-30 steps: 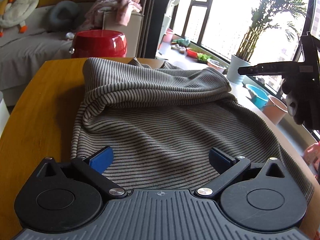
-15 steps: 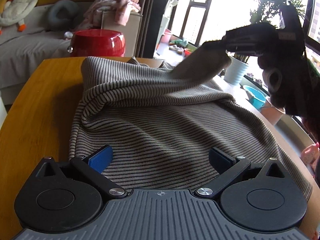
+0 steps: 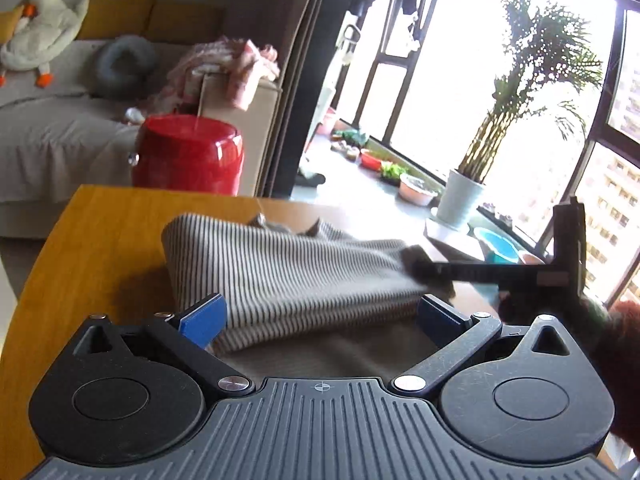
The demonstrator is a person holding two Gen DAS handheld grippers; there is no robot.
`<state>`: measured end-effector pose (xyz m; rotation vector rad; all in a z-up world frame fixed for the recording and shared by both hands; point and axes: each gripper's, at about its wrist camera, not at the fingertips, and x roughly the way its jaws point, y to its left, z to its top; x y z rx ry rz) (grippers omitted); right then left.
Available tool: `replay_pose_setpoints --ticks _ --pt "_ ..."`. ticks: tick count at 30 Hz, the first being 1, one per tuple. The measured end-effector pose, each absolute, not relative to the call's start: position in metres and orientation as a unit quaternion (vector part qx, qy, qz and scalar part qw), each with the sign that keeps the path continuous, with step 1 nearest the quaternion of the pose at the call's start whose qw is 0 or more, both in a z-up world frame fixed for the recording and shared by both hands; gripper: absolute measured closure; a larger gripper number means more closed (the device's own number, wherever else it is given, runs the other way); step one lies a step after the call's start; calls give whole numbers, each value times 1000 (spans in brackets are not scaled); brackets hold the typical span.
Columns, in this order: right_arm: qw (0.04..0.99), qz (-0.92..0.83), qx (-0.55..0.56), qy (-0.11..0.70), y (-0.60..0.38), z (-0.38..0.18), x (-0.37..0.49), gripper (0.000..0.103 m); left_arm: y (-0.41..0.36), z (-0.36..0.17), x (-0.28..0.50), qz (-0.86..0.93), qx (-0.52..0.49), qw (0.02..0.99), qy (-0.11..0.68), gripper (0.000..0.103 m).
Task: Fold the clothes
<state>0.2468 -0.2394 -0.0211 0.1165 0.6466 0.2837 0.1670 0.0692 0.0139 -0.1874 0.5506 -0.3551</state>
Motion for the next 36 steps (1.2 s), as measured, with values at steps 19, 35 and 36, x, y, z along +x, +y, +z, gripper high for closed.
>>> replay_pose_setpoints --ticks 19,35,36 --pt "926 179 150 296 -199 -36 239 1 73 -37 216 -141 -104 942 286 0" --pt "906 234 223 273 -224 -40 228 0 60 -8 197 -168 -76 954 238 0" --pt "907 233 220 274 -223 -40 228 0 58 -5 197 -173 -74 954 234 0"
